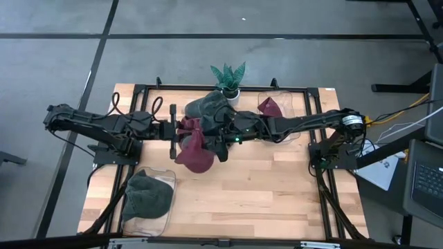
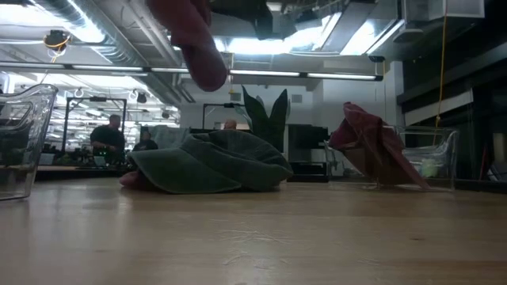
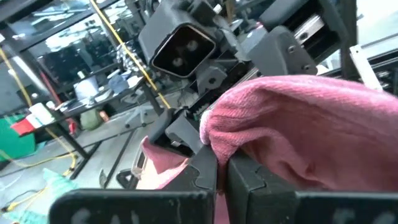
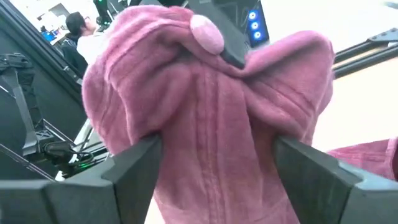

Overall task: Pick & Place hat
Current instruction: Put the left red cap into the top transparent bin

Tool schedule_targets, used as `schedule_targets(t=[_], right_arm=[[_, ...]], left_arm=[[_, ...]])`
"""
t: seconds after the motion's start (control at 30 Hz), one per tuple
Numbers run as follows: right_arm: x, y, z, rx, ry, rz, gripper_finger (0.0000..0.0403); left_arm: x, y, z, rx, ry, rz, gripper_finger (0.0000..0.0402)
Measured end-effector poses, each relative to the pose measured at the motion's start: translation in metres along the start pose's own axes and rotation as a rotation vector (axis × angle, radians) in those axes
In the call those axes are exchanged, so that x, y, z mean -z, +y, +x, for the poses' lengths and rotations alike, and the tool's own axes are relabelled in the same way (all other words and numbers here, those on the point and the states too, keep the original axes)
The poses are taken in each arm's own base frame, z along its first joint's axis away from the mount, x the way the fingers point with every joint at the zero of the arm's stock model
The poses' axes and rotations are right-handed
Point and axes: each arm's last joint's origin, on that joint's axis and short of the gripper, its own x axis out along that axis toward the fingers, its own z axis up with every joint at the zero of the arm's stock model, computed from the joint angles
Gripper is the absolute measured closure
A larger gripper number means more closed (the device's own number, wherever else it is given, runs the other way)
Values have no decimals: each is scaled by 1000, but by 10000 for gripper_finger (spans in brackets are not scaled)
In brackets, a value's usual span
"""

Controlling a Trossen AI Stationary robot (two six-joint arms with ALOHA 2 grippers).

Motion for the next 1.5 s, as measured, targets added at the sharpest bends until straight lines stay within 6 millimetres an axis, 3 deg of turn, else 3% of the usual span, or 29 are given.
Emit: schedule_targets(t=[0.3,0.53,0.77,1.37,1.5], right_arm=[[-4,0,0,51,-65,-1,104],[-5,-1,-1,102,-93,4,128],[-8,0,-1,88,-121,5,188],[-9,1,-1,70,-127,31,388],[-9,1,-1,68,-126,32,388]], left_arm=[[-3,3,0,-72,-18,-11,397],[-5,3,0,-67,-43,-18,396],[-5,3,0,-67,-44,-21,396],[-5,3,0,-34,-56,-95,377],[-6,2,0,-17,-61,-98,375]])
